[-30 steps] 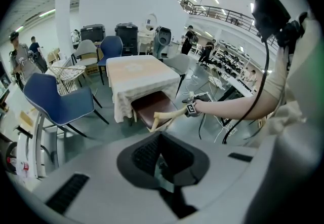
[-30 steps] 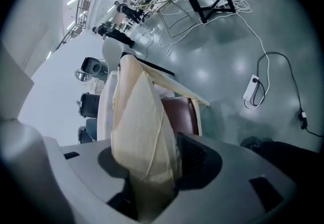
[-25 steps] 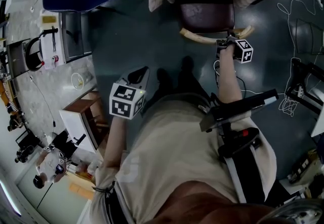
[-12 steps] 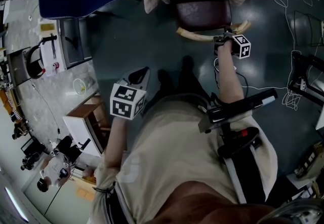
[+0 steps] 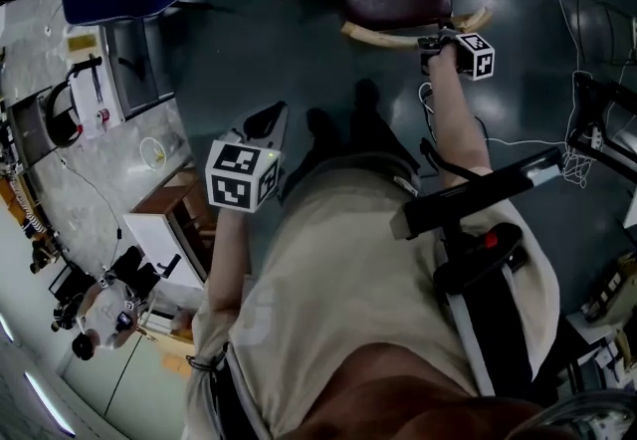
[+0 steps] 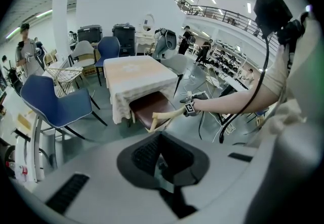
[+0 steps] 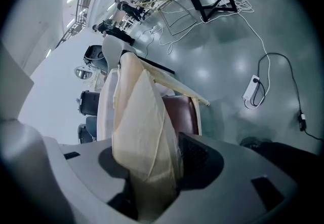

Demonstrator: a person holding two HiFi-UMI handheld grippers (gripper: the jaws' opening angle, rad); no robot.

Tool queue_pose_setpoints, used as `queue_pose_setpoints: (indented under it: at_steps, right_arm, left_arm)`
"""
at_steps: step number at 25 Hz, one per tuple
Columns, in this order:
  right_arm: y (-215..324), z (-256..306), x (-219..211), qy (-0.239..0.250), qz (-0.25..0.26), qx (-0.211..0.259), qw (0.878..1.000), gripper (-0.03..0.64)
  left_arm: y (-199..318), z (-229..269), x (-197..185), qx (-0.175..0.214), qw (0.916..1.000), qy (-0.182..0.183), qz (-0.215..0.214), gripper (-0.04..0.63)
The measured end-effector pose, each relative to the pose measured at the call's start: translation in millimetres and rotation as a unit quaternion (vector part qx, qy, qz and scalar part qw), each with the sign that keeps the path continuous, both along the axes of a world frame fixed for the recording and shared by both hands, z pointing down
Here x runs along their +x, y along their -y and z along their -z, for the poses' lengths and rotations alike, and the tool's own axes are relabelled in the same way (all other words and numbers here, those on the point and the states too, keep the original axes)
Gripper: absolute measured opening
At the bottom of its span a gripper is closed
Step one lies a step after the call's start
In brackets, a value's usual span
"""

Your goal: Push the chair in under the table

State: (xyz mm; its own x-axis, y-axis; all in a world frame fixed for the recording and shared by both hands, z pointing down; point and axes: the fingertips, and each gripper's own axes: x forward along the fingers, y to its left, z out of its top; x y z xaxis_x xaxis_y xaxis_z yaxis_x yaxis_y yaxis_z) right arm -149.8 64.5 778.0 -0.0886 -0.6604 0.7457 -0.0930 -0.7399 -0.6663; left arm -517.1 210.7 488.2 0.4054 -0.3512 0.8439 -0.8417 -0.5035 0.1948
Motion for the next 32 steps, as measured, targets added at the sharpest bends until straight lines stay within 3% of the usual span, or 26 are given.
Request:
queue_pose_setpoints:
  at_steps: [7, 10, 16, 22, 24, 27, 29, 32]
  right_arm:
    - [2.8, 3.6, -12.7, 0.03, 0.055, 0.014, 0.998, 0.21]
    - [3.3, 5.5, -9.3, 0.036, 0.052, 0.008, 0.998, 0.233]
    - [-1.7, 30.0, 14.7, -0.013, 0.044, -0.018, 0.999, 0.288]
    - [-26.5, 65.9, 16.4, -0.044, 0.081, 0.001, 0.996, 0.287]
    - [-34.7, 82.2, 16.8, -0.07, 0.102, 0.003, 0.992, 0.252]
    - [-37.8, 115.1, 8.5, -0.114, 0.142, 0.032, 0.983, 0.015]
    - [-34.8, 141.7, -12.7, -0.14, 0.187, 0.072, 0.97, 0.011]
    - [-26.4, 183.2, -64.0, -0.181, 0.27, 0.129, 0.937, 0.011]
  left_arm:
    - [-9.7, -0.1, -6.5, 0.005, 0.9999, -0.003, 0.009, 0.006]
    - [-9.0, 3.3, -8.9, 0.015, 0.9998, -0.008, 0.014, 0.006]
    - [-11.0, 0.5, -14.8, 0.033, 0.9988, -0.031, 0.021, 0.006]
    - [-7.5, 8.7, -39.0, 0.067, 0.9949, -0.066, 0.037, 0.006]
    - [-7.7, 13.9, -50.6, 0.075, 0.9921, -0.084, 0.056, 0.006]
    - [-8.7, 25.8, -70.8, 0.095, 0.9824, -0.131, 0.094, 0.006]
    - [-10.9, 36.2, -88.3, 0.106, 0.9727, -0.171, 0.116, 0.006]
    - [-12.7, 49.6, -116.4, 0.115, 0.9612, -0.209, 0.139, 0.006]
